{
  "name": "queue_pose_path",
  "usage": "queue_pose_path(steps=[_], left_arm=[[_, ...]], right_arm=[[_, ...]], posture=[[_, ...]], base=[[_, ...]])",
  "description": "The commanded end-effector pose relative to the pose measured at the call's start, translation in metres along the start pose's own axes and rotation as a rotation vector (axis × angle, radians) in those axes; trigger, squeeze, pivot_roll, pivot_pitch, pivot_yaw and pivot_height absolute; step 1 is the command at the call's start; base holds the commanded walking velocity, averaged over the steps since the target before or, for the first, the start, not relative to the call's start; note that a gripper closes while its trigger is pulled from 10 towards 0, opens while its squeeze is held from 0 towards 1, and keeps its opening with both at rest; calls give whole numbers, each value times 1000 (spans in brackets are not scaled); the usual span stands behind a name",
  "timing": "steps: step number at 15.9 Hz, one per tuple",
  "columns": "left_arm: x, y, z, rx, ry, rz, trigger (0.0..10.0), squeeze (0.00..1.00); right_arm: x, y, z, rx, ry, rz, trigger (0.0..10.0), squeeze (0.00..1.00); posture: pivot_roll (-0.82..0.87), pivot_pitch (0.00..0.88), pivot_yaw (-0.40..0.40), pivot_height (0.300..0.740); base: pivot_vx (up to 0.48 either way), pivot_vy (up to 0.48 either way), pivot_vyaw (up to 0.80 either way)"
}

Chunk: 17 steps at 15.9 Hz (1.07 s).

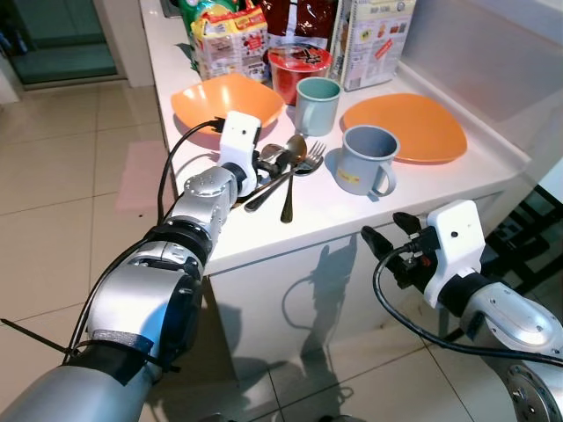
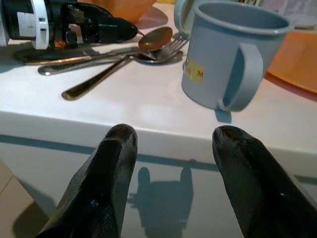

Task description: Setting the table

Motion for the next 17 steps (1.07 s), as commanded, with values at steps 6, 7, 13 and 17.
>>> queue_pose_path(steps=[6,7,13,17], left_arm=[[-2,-2,-4,35,-55,26,10000,1000],[-2,-2,-5,41,-60,28,10000,1000],[14,2,-3,31,14,126,10000,0],[13,2,2,0,97,105,10000,0]], right_arm=[[2,5,2,23,4,12,10000,0],[2,6,2,24,4,13,10000,0],[2,6,3,29,3,19,10000,0],[2,5,3,30,2,21,10000,0]], posture=[[-255,91,-21,740],[-255,91,-21,740],[-254,92,-22,740],[-251,88,-25,740]], base=[[0,0,0],[0,0,0],[0,0,0],[0,0,0]])
Point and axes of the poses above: a point about 5 cm out from each wrist's last joint towards the gripper, its own y axis pointing back from the gripper into the wrist, its own z axis along the axis of the wrist's last joint, x = y × z, the point moved 2 cm from there along -y, pointing out of the wrist towards the gripper, and after that the axes turned 15 degrees about y, right-handed, at the moved point
